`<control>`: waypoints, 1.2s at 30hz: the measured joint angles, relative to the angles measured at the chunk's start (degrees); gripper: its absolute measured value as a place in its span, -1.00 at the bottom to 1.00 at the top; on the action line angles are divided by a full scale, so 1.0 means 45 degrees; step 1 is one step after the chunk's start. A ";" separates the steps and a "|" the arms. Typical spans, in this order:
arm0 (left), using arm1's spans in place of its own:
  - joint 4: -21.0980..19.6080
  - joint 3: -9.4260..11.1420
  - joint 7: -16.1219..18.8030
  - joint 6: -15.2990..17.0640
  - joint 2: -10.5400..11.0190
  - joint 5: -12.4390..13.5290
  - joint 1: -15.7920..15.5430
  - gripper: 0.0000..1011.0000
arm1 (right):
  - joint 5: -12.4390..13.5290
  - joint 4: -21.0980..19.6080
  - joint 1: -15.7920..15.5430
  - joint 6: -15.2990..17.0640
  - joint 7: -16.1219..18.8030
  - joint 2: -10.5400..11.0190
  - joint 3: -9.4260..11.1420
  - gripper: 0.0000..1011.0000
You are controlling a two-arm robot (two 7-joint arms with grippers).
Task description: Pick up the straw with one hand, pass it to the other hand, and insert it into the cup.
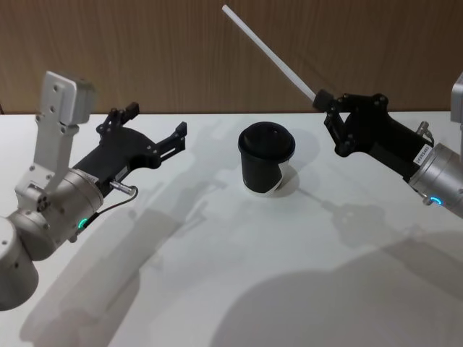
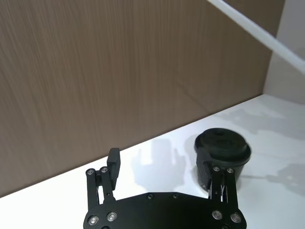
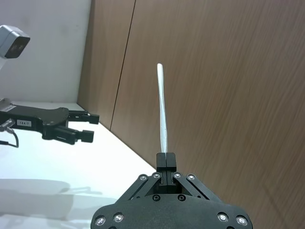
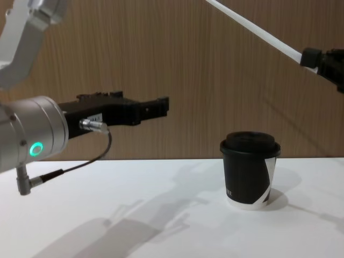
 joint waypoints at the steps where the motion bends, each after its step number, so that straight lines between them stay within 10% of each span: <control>1: -0.0023 -0.0039 -0.0083 0.0080 -0.0014 -0.0144 -0.0010 0.98 | 0.0003 0.0005 0.0004 -0.0003 0.0005 -0.0002 -0.0005 -1.00; 36: 0.0580 -0.1310 -0.2246 0.4395 -0.1967 -0.7084 -0.1677 0.98 | 0.0029 0.0036 0.0035 -0.0022 0.0044 -0.0017 -0.0034 -1.00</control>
